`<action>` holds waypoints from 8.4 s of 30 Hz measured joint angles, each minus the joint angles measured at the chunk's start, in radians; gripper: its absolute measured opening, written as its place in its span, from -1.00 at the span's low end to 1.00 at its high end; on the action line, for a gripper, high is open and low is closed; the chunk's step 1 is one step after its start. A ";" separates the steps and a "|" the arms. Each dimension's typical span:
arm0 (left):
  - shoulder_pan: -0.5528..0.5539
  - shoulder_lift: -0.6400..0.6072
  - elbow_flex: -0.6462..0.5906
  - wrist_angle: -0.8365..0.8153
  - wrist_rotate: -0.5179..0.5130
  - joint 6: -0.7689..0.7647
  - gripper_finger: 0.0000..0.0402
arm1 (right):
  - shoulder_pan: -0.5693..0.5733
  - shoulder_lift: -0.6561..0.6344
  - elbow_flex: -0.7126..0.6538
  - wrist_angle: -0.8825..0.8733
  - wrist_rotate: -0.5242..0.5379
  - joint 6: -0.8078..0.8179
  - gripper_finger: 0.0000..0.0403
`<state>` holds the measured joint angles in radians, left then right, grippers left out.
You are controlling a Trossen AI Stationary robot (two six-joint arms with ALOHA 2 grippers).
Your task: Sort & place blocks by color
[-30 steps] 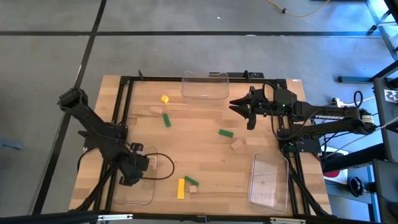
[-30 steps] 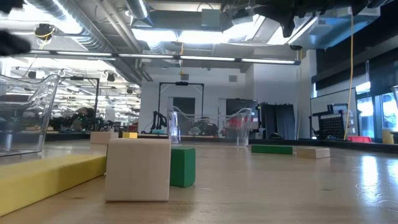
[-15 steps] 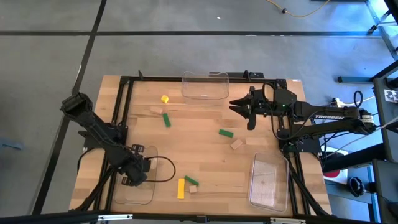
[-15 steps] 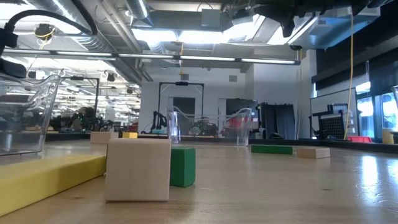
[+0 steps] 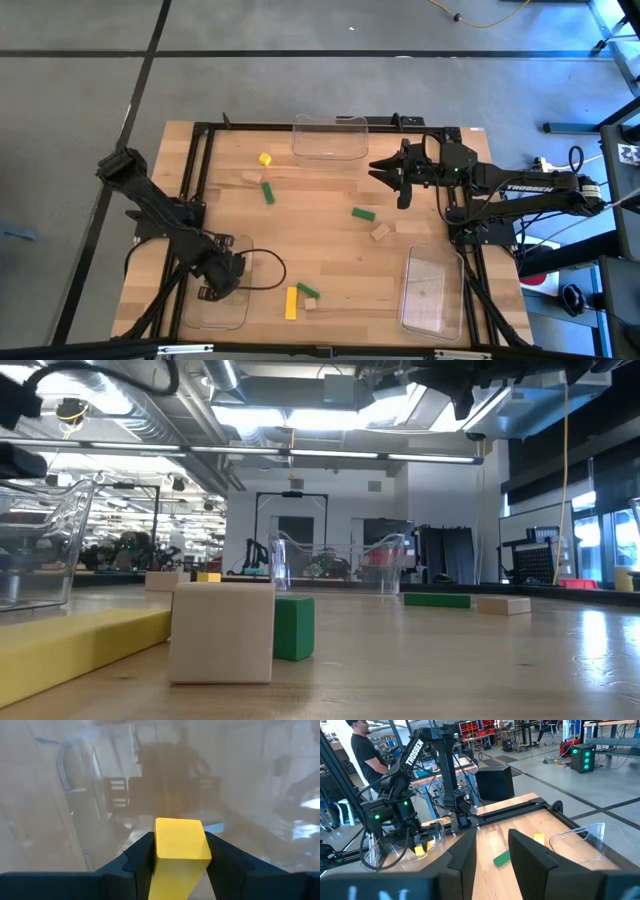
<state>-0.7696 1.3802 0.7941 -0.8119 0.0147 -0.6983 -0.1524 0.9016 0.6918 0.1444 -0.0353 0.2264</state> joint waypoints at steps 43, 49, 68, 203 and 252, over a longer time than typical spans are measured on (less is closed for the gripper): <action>0.708 -0.623 0.121 0.396 -0.278 0.476 0.19 | 0.000 0.000 0.000 0.010 -0.002 0.058 -0.42; 0.871 -0.694 -0.148 0.824 -0.125 0.428 0.19 | 0.000 0.000 0.000 0.016 -0.001 0.056 -0.42; 0.891 -0.660 -0.264 0.987 -0.056 0.368 0.19 | 0.000 0.000 0.000 0.024 -0.001 0.054 -0.42; 0.859 -0.689 -0.333 1.232 -0.114 0.326 -0.38 | 0.001 0.035 0.000 0.054 -0.058 0.097 -0.42; 0.016 -0.189 0.059 -0.070 -0.061 -0.033 -0.38 | 0.000 0.034 0.000 0.048 -0.063 0.102 -0.42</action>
<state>-0.7538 1.1913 0.8533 -0.8816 -0.0466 -0.7318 -0.1520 0.9360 0.6918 0.1927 -0.0978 0.3283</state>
